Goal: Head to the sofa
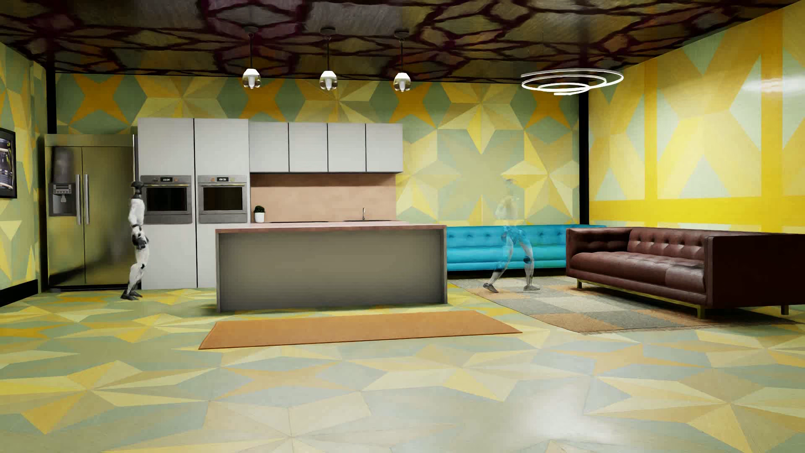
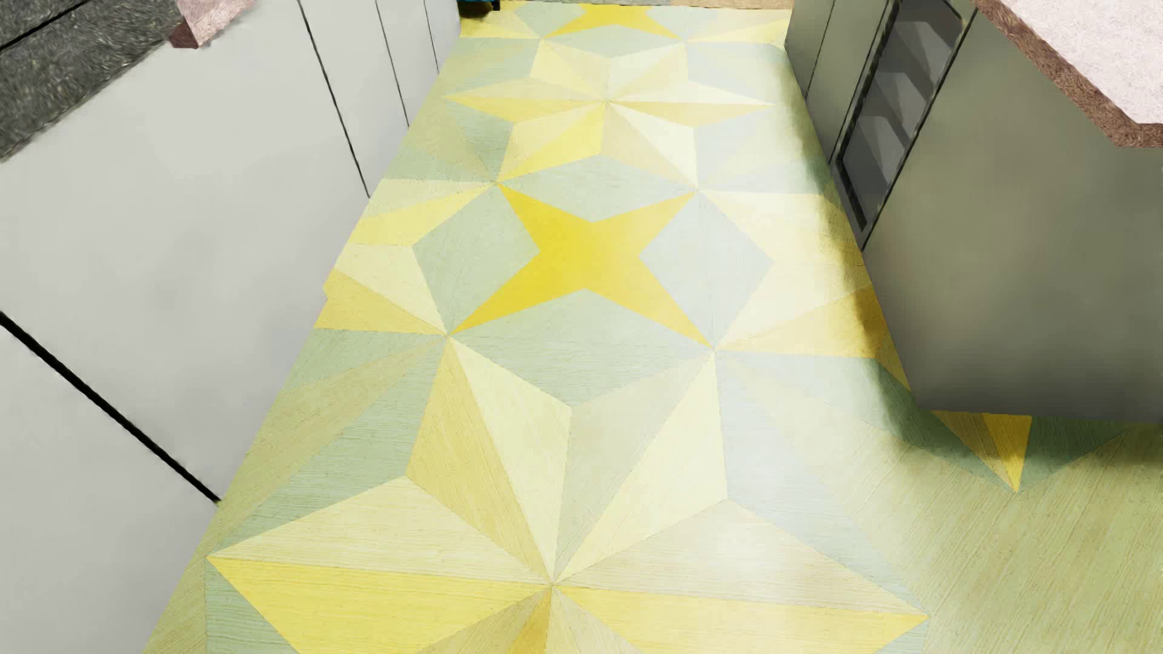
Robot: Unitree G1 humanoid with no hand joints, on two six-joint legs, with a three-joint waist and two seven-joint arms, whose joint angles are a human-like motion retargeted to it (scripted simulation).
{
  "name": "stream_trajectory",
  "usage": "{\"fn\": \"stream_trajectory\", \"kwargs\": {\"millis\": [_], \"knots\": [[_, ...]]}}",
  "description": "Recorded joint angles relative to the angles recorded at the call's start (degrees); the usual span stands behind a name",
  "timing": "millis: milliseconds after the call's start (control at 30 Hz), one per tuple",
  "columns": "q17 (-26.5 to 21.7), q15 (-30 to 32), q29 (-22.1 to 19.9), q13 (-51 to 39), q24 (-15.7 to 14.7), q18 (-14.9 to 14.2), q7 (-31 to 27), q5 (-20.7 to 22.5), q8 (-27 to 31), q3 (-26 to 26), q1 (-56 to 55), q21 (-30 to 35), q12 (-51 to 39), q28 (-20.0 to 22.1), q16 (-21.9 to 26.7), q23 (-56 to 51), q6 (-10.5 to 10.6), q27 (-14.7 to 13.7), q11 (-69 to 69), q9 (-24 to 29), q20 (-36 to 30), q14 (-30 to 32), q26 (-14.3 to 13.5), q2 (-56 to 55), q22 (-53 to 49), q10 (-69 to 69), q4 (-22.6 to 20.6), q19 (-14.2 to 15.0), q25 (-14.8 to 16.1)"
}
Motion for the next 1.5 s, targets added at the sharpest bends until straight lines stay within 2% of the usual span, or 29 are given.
{"fn": "stream_trajectory", "kwargs": {"millis": [33,100,200,267,333,433,533,600,633,700,733,767,833,867,967,1000,1033,1067,1100,1133,1167,1200,1233,1267,1300,1333,1367,1433,1500], "knots": [[-0.16,-2.10,0.00,0.25,0.00,0.00,0.00,0.17,0.00,0.10,0.06,0.34,0.22,0.00,0.14,-0.04,0.20,0.00,5.63,0.13,-0.24,0.57,0.00,-0.17,-0.64,0.41,-0.05,0.00,0.00],[-0.46,-13.89,0.00,1.03,0.00,0.00,0.00,0.84,0.00,-1.81,-0.18,-0.09,0.58,0.00,0.43,-0.07,0.50,0.00,16.52,0.03,-0.66,0.86,0.00,-2.39,-1.87,1.48,-0.57,0.00,0.00],[-0.30,-15.95,0.00,1.97,0.00,0.00,0.00,-0.66,0.00,-4.06,3.87,-2.46,-0.05,0.00,1.89,-1.67,-0.76,0.00,35.40,3.83,0.58,-1.34,0.00,-12.64,-5.86,2.63,-2.03,0.00,0.00],[-0.24,-15.73,0.00,2.85,0.00,0.00,0.00,-0.83,0.00,-7.44,7.03,-2.71,-1.19,0.00,2.22,-2.53,-0.62,0.00,43.50,5.09,1.44,-5.70,0.00,-20.13,-8.88,1.55,-1.44,0.00,0.00],[-0.91,-14.08,0.00,4.47,0.00,0.00,0.00,-0.92,0.00,-12.08,10.13,-2.97,-2.56,0.00,1.10,-2.08,1.08,0.00,40.61,4.89,3.29,-9.96,0.00,-26.12,-10.01,-0.44,0.70,0.00,0.00],[-1.14,-6.63,0.00,5.42,0.00,0.00,0.00,-2.49,0.00,-13.84,17.33,-1.52,-5.17,0.00,2.31,0.87,1.26,0.00,31.65,6.06,1.45,-18.29,0.00,-33.45,-12.57,-2.87,1.55,0.00,0.00],[-0.92,-5.63,0.00,5.57,0.00,0.00,0.00,-3.64,0.00,-15.95,22.96,0.19,-7.47,0.00,2.37,3.63,1.03,0.00,25.01,6.12,0.27,-20.62,0.00,-37.73,-11.97,-3.30,2.31,0.00,0.00],[-0.86,-7.06,0.00,6.26,0.00,0.00,0.00,-3.74,0.00,-17.85,25.80,-0.38,-7.06,0.00,1.99,4.95,1.43,0.00,29.20,5.53,0.99,-17.47,0.00,-39.37,-9.47,-2.47,3.85,0.00,0.00],[-0.97,-7.52,0.00,6.24,0.00,0.00,0.00,-3.55,0.00,-18.91,25.74,-0.68,-6.06,0.00,1.56,5.69,2.07,0.00,32.71,5.08,-0.13,-12.92,0.00,-39.75,-8.17,-0.27,4.63,0.00,0.00],[-0.99,-10.83,0.00,5.56,0.00,0.00,0.00,-1.31,0.00,-18.47,22.68,0.51,-4.08,0.00,0.86,7.38,3.40,0.00,38.38,4.81,-2.56,3.26,0.00,-37.37,-3.34,10.97,6.65,0.00,0.00],[-0.72,-13.04,0.00,5.09,0.00,0.00,0.00,-0.25,0.00,-17.04,18.31,0.50,-3.04,0.00,0.71,7.32,2.78,0.00,39.04,4.78,-3.22,11.73,0.00,-34.60,-0.99,20.96,6.77,0.00,0.00],[-0.49,-14.95,0.00,4.66,0.00,0.00,0.00,0.87,0.00,-15.37,12.39,0.23,-2.16,0.00,0.93,6.14,2.25,0.00,38.54,5.20,-3.76,16.10,0.00,-31.02,0.44,32.92,6.88,0.00,0.00],[-0.30,-17.71,0.00,3.50,0.00,0.00,0.00,2.65,0.00,-9.98,0.26,-0.02,0.52,0.00,1.14,2.34,0.95,0.00,35.18,6.35,-2.46,14.64,0.00,-22.04,0.73,49.49,6.56,0.00,0.00],[-0.37,-18.06,0.00,2.65,0.00,0.00,0.00,2.59,0.00,-6.94,-5.82,-0.30,1.59,0.00,1.12,0.32,-0.12,0.00,31.98,6.60,-2.08,13.96,0.00,-17.08,0.79,50.09,5.73,0.00,0.00],[-1.23,-17.77,0.00,1.51,0.00,0.00,0.00,2.02,0.00,1.69,-18.61,-2.95,3.83,0.00,1.89,-6.33,-2.26,0.00,20.79,7.19,-2.52,21.34,0.00,-1.33,1.05,26.35,4.34,0.00,0.00],[-1.83,-18.85,0.00,0.68,0.00,0.00,0.00,1.68,0.00,4.36,-21.06,-2.61,4.51,0.00,2.10,-8.28,-2.67,0.00,18.03,6.93,-2.30,21.22,0.00,3.22,0.65,15.75,4.75,0.00,0.00],[-2.45,-20.28,0.00,-0.25,0.00,0.00,0.00,1.55,0.00,6.06,-23.43,-3.07,4.85,0.00,2.15,-10.06,-2.72,0.00,16.39,6.37,-2.04,14.86,0.00,6.88,0.36,7.36,5.12,0.00,0.00],[-2.96,-21.67,0.00,-1.30,0.00,0.00,0.00,1.25,0.00,7.44,-25.22,-3.19,5.27,0.00,2.34,-11.11,-2.84,0.00,15.75,6.04,-1.97,4.73,0.00,10.21,0.03,2.57,5.59,0.00,0.00],[-3.21,-22.28,0.00,-2.39,0.00,0.00,0.00,0.67,0.00,8.89,-26.32,-3.31,5.50,0.00,2.45,-11.44,-3.25,0.00,16.02,5.95,-1.86,-0.90,0.00,12.57,-0.07,2.29,6.48,0.00,0.00],[-3.04,-21.48,0.00,-2.99,0.00,0.00,0.00,0.22,0.00,10.33,-27.50,-4.01,5.67,0.00,2.35,-11.09,-3.50,0.00,17.22,5.97,-1.57,3.52,0.00,14.15,0.20,3.67,6.91,0.00,0.00],[-2.70,-18.49,0.00,-2.48,0.00,0.00,0.00,-0.94,0.00,11.78,-29.55,-4.94,5.93,0.00,2.22,-10.10,-3.90,0.00,19.86,5.89,-1.86,13.85,0.00,15.49,0.70,5.77,6.06,0.00,0.00],[-1.97,-11.84,0.00,-1.85,0.00,0.00,0.00,-2.59,0.00,11.88,-30.81,-5.82,5.81,0.00,1.93,-8.68,-5.05,0.00,24.76,5.24,-1.89,22.15,0.00,14.36,1.62,10.47,4.99,0.00,0.00],[-1.21,-3.03,0.00,-0.93,0.00,0.00,0.00,-4.04,0.00,10.15,-29.85,-5.68,5.62,0.00,1.75,-6.51,-6.17,0.00,32.65,4.64,-2.54,24.77,0.00,12.11,2.92,14.05,2.75,0.00,0.00],[-1.20,3.52,0.00,0.16,0.00,0.00,0.00,-4.66,0.00,7.89,-27.34,-4.60,4.98,0.00,1.50,-4.82,-6.24,0.00,43.27,4.12,-3.26,23.78,0.00,7.44,3.71,15.82,0.45,0.00,0.00],[-1.24,3.48,0.00,1.32,0.00,0.00,0.00,-5.84,0.00,5.77,-23.78,-3.90,4.36,0.00,0.95,-4.38,-6.45,0.00,54.28,3.76,-1.80,21.16,0.00,1.06,4.17,15.82,-1.85,0.00,0.00],[-1.12,-2.65,0.00,2.48,0.00,0.00,0.00,-6.26,0.00,3.30,-18.21,-3.94,3.65,0.00,0.56,-4.27,-6.29,0.00,61.93,4.01,0.36,17.06,0.00,-4.57,4.22,13.99,-3.09,0.00,0.00],[-1.15,-9.06,0.00,3.01,0.00,0.00,0.00,-5.21,0.00,0.31,-11.51,-3.07,2.49,0.00,0.87,-3.41,-5.03,0.00,64.50,4.59,0.52,12.64,0.00,-9.59,3.55,11.05,-3.01,0.00,0.00],[-1.42,-13.44,0.00,4.62,0.00,0.00,0.00,-3.88,0.00,-6.94,0.01,-3.11,0.49,0.00,2.21,-2.37,-2.14,0.00,57.86,4.74,0.78,3.96,0.00,-18.87,-0.33,5.30,-1.47,0.00,0.00],[-2.05,-11.91,0.00,5.93,0.00,0.00,0.00,-4.10,0.00,-12.20,11.10,-3.62,-1.35,0.00,4.06,-2.33,-0.55,0.00,41.43,5.38,1.82,-5.14,0.00,-24.61,-6.42,-0.04,0.85,0.00,0.00]]}}
